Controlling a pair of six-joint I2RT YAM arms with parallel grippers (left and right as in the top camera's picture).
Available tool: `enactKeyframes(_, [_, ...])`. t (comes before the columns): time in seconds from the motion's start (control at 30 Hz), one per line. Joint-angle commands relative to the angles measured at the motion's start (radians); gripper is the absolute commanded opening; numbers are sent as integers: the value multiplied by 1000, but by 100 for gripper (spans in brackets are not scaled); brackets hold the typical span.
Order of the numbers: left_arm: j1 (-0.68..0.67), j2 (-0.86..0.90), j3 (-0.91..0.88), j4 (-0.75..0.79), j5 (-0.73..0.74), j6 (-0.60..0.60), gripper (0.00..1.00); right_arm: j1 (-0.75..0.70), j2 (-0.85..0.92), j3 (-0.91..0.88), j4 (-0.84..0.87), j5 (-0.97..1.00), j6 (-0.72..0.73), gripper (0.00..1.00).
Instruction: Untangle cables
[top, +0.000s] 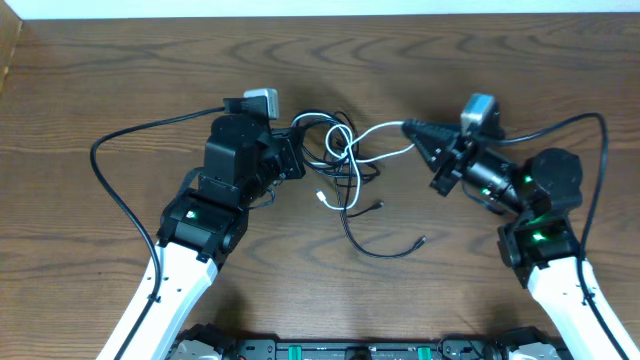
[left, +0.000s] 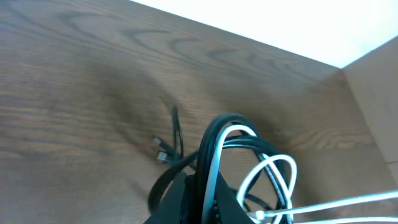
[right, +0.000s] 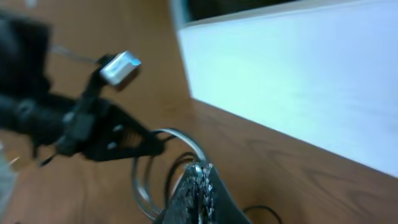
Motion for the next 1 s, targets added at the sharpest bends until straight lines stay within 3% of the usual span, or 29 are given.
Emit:
enactKeyframes(0.0, [5,-1,16,-6,-45,-11,8,-41,-25,6,-24,86,70,1])
enactKeyframes(0.7, [5,-1,16,-1,-47,-12,7,-83,-27,6,-476,316,100,1])
enactKeyframes(0.97, [5,-1,16,29,12,-11,7,-82,-24,6,-639,325,5,1])
